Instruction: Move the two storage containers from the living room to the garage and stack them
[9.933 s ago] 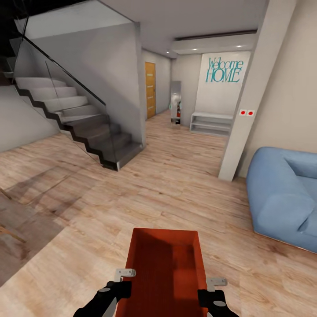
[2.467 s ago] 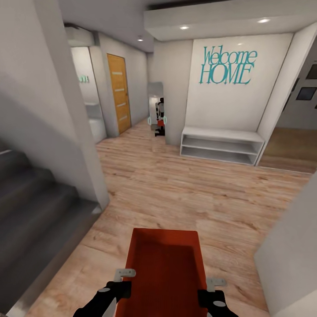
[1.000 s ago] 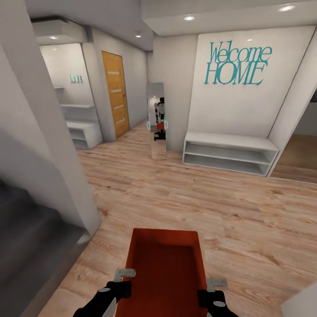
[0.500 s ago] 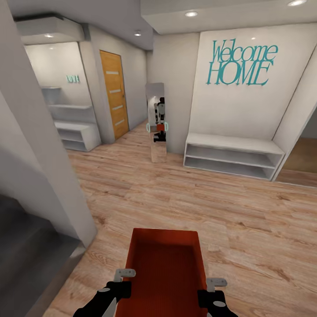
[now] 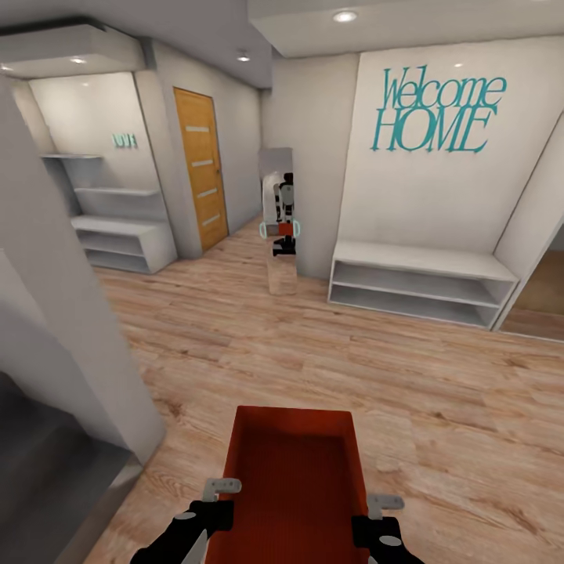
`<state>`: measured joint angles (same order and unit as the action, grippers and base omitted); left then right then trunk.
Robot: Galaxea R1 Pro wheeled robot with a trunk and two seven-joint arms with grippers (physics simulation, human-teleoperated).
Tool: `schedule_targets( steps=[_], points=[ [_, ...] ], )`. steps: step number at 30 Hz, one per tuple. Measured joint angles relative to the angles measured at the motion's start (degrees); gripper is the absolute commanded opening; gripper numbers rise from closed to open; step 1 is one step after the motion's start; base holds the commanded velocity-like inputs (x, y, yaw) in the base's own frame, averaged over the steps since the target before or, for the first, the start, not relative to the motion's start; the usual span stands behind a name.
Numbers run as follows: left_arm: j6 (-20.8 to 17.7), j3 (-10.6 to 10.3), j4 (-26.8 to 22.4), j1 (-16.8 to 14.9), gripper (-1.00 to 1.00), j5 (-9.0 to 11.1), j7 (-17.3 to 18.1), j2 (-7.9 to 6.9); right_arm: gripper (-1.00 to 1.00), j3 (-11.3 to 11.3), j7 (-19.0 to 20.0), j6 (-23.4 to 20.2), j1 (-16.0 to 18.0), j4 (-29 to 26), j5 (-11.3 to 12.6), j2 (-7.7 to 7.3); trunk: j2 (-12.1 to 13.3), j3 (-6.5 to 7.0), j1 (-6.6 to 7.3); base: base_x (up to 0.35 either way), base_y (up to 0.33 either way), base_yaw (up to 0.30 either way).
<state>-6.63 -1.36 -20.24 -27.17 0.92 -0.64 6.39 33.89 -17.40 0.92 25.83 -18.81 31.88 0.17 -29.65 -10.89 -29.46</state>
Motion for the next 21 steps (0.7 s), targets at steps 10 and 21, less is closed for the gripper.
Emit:
schedule_targets(
  steps=[10, 21],
  points=[
    [0.0, 0.1, 0.0, 0.0, -1.0, -0.1, 0.0, 0.03, -1.0, 0.0, 0.0, 0.0, 0.0, 0.0, 0.0, -0.02, 0.0, 0.0, 0.0, 0.324, 0.0, 0.0],
    [0.2, 0.1, 0.0, 0.0, -1.0, -0.2, 0.0, 0.06, -1.0, -0.1, 0.1, 0.1, 0.0, 0.0, -0.1, -0.04, 0.0, 0.0, 0.0, 0.324, 0.0, 0.0]
  ],
)
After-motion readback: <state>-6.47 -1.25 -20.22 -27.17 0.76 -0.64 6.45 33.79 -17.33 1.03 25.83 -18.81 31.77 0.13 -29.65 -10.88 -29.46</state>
